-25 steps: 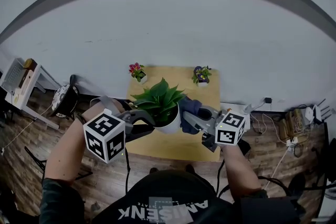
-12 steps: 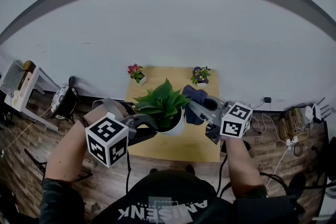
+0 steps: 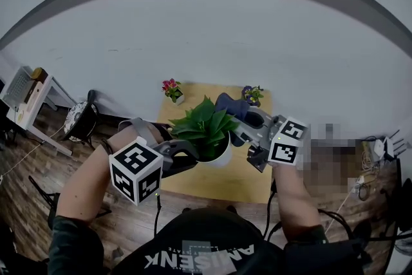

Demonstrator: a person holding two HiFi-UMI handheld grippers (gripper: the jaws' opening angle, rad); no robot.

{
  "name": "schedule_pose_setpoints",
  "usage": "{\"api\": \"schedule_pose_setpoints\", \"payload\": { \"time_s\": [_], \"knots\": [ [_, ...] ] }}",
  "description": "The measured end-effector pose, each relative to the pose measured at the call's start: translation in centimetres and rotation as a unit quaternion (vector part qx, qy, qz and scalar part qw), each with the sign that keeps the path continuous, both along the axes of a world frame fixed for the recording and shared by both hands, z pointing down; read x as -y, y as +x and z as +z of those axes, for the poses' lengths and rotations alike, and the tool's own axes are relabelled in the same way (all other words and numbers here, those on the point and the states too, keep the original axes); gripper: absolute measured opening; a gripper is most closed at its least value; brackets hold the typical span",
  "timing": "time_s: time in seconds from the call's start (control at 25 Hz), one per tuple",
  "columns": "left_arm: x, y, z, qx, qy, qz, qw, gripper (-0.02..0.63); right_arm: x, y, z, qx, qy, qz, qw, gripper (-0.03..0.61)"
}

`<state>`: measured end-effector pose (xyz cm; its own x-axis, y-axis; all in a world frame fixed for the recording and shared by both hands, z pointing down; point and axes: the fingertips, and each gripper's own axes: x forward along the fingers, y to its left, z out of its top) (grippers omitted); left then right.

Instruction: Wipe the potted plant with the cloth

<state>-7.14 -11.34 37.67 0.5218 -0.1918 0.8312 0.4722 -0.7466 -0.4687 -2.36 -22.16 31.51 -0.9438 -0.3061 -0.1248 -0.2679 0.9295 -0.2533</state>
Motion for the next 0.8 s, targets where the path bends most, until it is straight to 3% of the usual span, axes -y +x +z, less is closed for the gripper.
{"api": "schedule_pose_setpoints", "payload": {
  "time_s": [0.56,0.8],
  "knots": [
    [0.4,-0.6,0.5,0.005,-0.006,0.0,1.0,0.014,-0.5,0.5,5.6,0.024,-0.088,-0.022,0.996,0.046],
    [0.3,-0.6,0.3,-0.001,-0.009,0.006,0.9999,0.014,-1.0,0.9,8.9,0.036,-0.148,-0.05,0.987,0.046]
  ]
}}
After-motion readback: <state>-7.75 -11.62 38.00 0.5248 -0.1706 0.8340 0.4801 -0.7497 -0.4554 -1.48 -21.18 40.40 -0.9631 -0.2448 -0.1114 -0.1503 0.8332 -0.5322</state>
